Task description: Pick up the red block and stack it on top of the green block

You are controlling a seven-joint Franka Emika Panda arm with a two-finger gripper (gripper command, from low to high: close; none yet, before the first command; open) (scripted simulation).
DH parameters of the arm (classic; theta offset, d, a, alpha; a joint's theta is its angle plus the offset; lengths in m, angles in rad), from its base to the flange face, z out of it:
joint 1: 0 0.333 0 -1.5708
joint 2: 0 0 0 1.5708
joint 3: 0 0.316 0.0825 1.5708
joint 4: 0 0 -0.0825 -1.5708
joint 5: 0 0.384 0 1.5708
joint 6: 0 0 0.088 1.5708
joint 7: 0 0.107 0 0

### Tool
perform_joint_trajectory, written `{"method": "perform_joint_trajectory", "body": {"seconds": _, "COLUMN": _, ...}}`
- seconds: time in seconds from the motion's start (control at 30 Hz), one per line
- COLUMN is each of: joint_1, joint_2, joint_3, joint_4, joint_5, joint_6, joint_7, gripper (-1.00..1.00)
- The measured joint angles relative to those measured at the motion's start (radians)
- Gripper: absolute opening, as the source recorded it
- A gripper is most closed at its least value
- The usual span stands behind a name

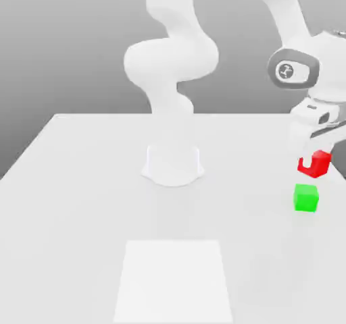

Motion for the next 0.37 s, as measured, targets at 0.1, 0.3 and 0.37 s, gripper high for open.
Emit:
{"method": "perform_joint_trajectory", "body": {"seconds": 0.1, "joint_1": -0.024, "joint_2": 0.054, "joint_3": 0.002, "joint_4": 0.002, "joint_5": -0.082, "joint_6": 0.045, "joint_7": 0.058, "gripper": -1.00}}
{"method": "perform_joint_trajectory", "body": {"seconds": 0.3, "joint_1": -0.011, "joint_2": 0.179, "joint_3": -0.057, "joint_4": 0.002, "joint_5": -0.299, "joint_6": 0.142, "joint_7": 0.212, "gripper": -1.00}}
{"method": "perform_joint_trajectory", "body": {"seconds": 0.37, "joint_1": 0.000, "joint_2": 0.197, "joint_3": -0.074, "joint_4": 0.001, "joint_5": -0.331, "joint_6": 0.155, "joint_7": 0.234, "gripper": 1.00}}
